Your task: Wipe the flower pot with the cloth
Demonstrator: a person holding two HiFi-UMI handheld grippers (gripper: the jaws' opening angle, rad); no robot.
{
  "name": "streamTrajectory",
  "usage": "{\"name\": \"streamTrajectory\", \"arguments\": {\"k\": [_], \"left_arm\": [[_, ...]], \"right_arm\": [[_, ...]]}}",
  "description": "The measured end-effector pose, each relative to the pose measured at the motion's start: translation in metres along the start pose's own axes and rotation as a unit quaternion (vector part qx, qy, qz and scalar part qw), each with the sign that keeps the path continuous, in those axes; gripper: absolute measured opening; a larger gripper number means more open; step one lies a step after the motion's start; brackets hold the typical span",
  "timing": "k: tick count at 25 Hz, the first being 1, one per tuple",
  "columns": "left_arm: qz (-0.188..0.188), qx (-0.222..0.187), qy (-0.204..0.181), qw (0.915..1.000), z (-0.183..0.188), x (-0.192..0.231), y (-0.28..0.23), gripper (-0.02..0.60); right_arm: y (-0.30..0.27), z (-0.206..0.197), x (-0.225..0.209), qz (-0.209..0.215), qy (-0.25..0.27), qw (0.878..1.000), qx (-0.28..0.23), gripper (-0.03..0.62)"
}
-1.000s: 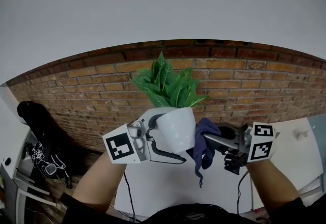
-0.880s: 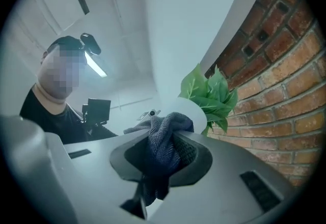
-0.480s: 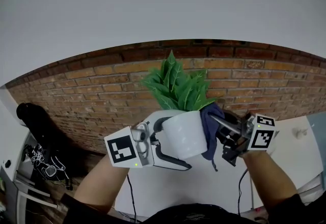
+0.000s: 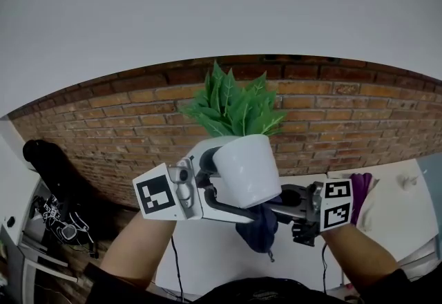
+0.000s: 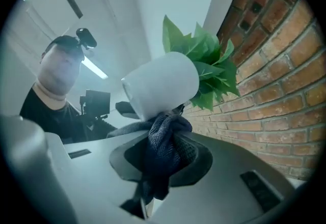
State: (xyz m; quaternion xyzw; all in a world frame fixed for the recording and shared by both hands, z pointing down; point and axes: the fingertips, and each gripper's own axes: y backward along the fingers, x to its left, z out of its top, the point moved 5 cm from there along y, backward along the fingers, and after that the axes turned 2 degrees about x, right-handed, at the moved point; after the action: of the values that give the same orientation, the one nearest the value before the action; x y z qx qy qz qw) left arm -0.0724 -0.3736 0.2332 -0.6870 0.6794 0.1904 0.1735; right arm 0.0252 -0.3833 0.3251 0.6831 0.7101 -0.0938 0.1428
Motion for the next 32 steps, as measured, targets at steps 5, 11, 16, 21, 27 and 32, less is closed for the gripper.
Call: {"name": "streamTrajectory", "arguments": {"k": [5, 11, 16, 21, 27, 32], "left_arm": [[-0.039, -0.023, 0.015, 0.9989, 0.010, -0.001, 0.010, 0.535], [-0.033, -0.038, 0.021, 0.9985, 0.010, 0.000, 0.009, 0.535], [-0.015, -0.027, 0.007, 0.9995, 0.010, -0.003, 0.007, 0.535], [-0.015, -0.022, 0.003, 0.9996, 0.010, -0.003, 0.004, 0.535], [-0.052, -0.026, 0.007, 0.9983, 0.013, -0.003, 0.013, 0.534], [-0.045, -0.027, 0.007, 0.9986, 0.011, -0.003, 0.014, 0.532]], "right_arm": [[0.010, 0.040, -0.045, -0.043, -0.100, 0.983, -0.149, 0.057], [0.007, 0.040, -0.050, 0.010, -0.157, 0.966, -0.206, 0.057], [-0.001, 0.018, -0.023, 0.049, -0.128, 0.979, -0.150, 0.057], [-0.012, 0.000, 0.007, 0.096, -0.067, 0.990, -0.079, 0.057], [-0.001, 0.035, -0.048, -0.009, -0.107, 0.980, -0.168, 0.057], [-0.006, 0.038, -0.046, 0.011, -0.128, 0.976, -0.177, 0.057]]}}
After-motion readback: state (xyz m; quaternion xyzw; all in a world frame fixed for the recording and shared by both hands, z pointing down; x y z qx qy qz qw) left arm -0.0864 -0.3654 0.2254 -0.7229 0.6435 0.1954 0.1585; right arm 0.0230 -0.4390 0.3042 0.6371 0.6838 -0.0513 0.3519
